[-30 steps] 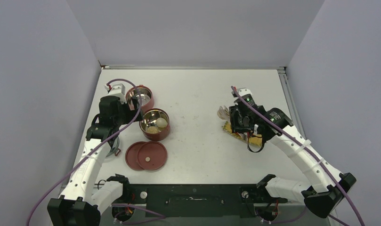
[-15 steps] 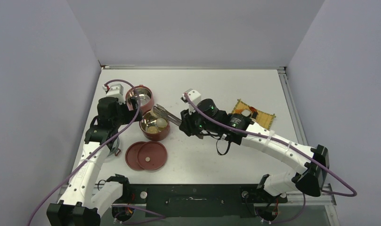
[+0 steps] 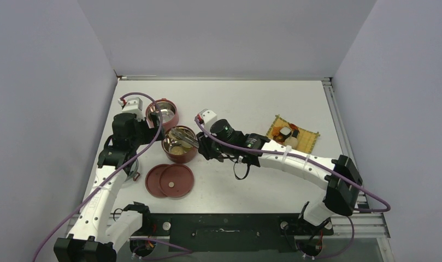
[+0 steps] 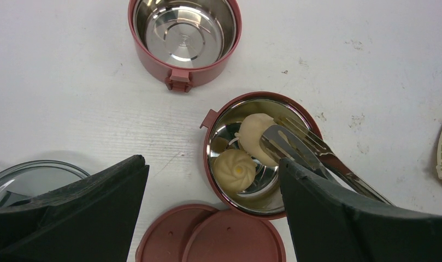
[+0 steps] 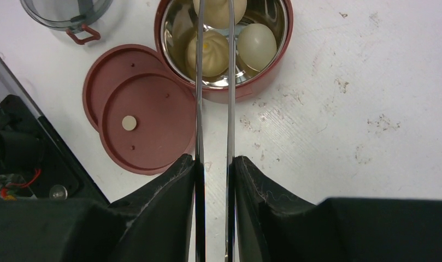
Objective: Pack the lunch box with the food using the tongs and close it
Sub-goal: Place the fake food in the packing box.
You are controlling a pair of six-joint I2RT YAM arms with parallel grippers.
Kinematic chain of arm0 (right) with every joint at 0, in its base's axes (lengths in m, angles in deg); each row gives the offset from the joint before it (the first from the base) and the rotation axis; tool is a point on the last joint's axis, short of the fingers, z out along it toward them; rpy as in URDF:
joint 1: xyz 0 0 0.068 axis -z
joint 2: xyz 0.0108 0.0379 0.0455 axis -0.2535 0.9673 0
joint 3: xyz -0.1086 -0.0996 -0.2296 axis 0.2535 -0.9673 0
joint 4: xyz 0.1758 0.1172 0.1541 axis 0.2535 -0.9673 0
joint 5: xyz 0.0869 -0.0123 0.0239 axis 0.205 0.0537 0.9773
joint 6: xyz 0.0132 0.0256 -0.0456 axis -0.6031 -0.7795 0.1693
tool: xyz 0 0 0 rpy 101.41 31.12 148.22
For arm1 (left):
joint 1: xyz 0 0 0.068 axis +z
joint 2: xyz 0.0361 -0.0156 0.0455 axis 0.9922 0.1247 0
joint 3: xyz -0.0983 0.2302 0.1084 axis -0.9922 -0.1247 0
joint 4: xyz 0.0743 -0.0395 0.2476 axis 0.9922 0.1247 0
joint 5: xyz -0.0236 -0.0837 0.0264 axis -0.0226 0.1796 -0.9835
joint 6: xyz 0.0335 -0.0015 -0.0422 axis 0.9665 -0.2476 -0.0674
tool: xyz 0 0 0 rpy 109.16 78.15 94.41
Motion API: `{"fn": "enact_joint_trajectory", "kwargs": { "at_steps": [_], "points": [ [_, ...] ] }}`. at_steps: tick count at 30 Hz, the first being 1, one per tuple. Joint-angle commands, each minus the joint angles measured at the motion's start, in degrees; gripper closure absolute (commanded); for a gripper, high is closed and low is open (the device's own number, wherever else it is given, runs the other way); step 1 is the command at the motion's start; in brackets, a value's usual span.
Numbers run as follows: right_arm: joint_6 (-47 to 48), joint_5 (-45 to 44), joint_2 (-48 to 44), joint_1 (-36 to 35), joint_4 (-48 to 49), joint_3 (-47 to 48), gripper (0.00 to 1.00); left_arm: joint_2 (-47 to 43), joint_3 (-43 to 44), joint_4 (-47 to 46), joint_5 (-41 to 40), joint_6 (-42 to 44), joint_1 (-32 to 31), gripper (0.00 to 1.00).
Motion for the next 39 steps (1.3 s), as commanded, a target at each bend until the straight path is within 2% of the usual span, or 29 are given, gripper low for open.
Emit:
{"fn": "enact_joint_trajectory", "kwargs": {
  "at_steps": [1,8,21,31,39],
  "points": [
    [1.0,-2.6,3.0,-0.9,3.3,3.0,0.95,-0.6,0.2,-2.9,0.0,-0.2,0.1,0.12],
    [1.3,-5.2,5.9,-2.2,2.6,3.5,0.93,-0.5,0.2,-2.8,0.2,-0.2,0.1,0.12],
    [1.5,-5.7,7.6,-2.8,2.8,4.5,0.59,-0.2,0.1,-2.8,0.6,-0.2,-0.2,0.12],
    [1.2,-6.7,4.4,-3.7,1.8,4.3,0.58,-0.1,0.3,-2.8,0.7,-0.3,-0.3,0.12],
    [0.3,-9.5,-0.4,-3.9,-2.7,4.9,0.59,-0.3,0.6,-2.4,-0.5,-0.2,-0.3,0.12]
  ]
}}
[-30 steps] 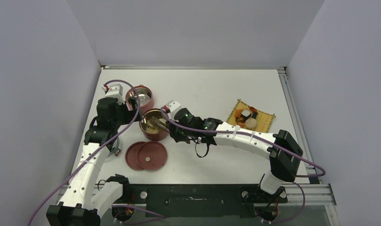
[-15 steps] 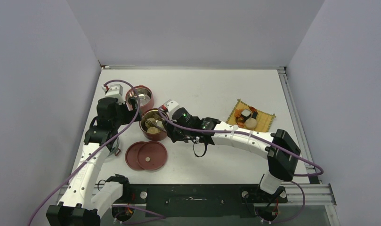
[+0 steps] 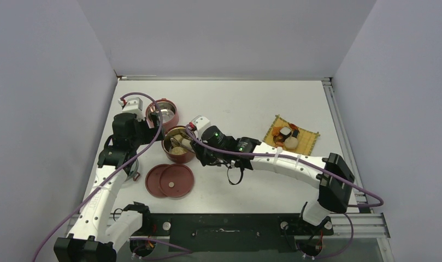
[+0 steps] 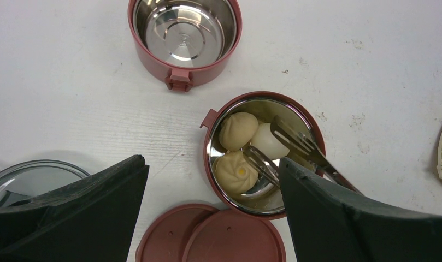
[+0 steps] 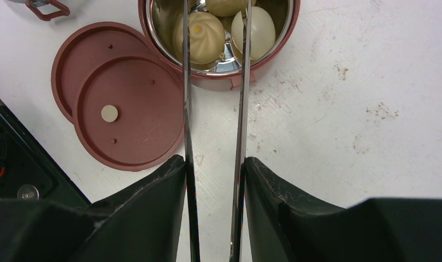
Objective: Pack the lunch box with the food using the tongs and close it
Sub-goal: Place the fake food in the packing box.
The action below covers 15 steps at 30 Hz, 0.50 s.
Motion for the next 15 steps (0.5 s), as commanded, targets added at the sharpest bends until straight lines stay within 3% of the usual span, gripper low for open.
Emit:
{"fn": "enact_joint_trajectory", "kwargs": {
  "at_steps": [1,8,15],
  "points": [
    [-1.2,-4.9,-7.8,-0.2,-1.9,3.1,0.59,-0.5,0.6,-2.5,-0.8,-0.2,-0.3,0.12],
    [-4.5,-10.8,-13.9,4.0,-11.5,2.9,0.6,-0.4,0.4,-2.5,-1.0,0.0,-0.2,0.12],
    [-10.2,-13.3,-19.7,13.7,-22.0,-0.3,0.61,3.1,0.5,-2.3,1.4,-0.3,-1.8,0.12]
  ]
}}
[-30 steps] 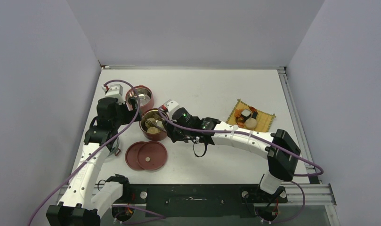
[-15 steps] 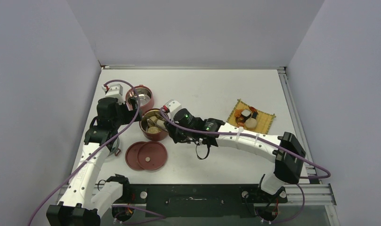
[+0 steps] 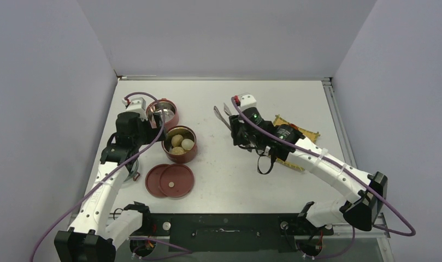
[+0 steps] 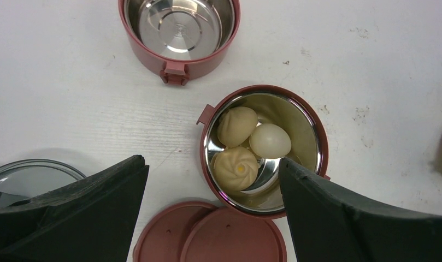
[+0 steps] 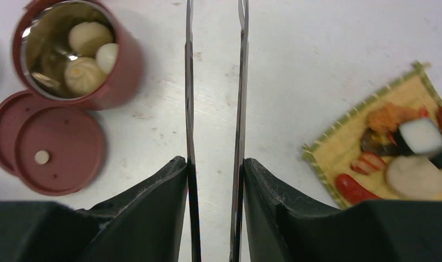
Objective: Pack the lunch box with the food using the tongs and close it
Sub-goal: Place the fake food in the packing box, then pick up the fake food from the plate.
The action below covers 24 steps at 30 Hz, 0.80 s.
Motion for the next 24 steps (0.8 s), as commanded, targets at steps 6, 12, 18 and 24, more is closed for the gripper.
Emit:
{"fn": "enact_joint_trajectory", "kwargs": {
  "at_steps": [6,12,18,24],
  "points": [
    [-8.1,-6.9,-7.9,12.8,-16.8,-2.3,0.6,3.4,0.9,-1.7,2.2,-0.3,-3.2,0.12],
    [-8.7,-7.6,-13.8,24.5,-23.1,-6.2,0.57,3.8,1.0,-1.3,1.8,-0.1,-4.9,0.12],
    [-5.3,-3.1,-15.2,35.4,-24.0,-9.5,0.57,5.2,1.4,-0.5,0.3,0.3,-5.4,0.12],
    [-3.3,5.2,-16.1,42.1,-22.1,-12.0,0.56,5.1,1.5,-0.3,0.0,0.4,-5.6,0.12]
  ]
}}
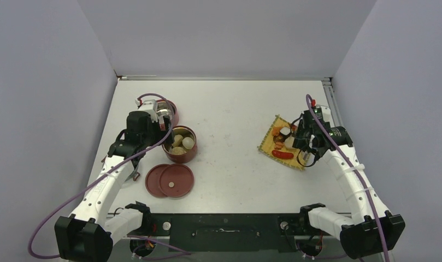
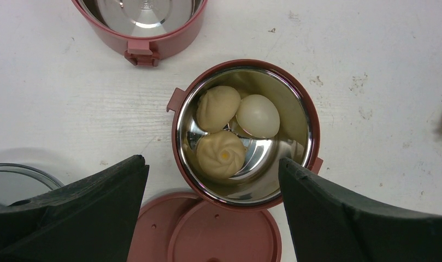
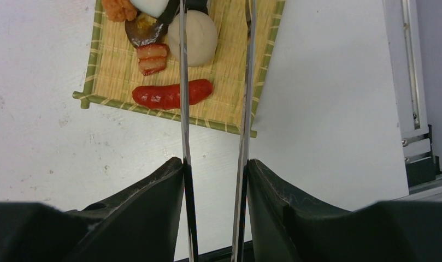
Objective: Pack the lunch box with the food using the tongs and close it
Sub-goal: Pick up the fake food from the plate.
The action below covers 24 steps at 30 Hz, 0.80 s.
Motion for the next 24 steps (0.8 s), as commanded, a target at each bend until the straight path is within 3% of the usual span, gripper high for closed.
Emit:
{"fn": "enact_joint_trajectory", "kwargs": {
  "at_steps": [1,15,24],
  "points": [
    [2.4,7.6,-1.8,4.1,1.9,-2.1,0.57,-0.2,1.5,-0.8,-0.8,0.4,-0.5,0.12],
    [2.7,17.0,-6.3,10.2,4.7,-6.8,0.57,0.0,1.7,-0.6,-1.5,0.6,-0.9,0.12],
    [2.1,14.9,-7.0,10.3,3.5,-8.5,0.58,-0.3,1.6,-0.6,-1.6,0.6,-0.9,0.12]
  ]
}}
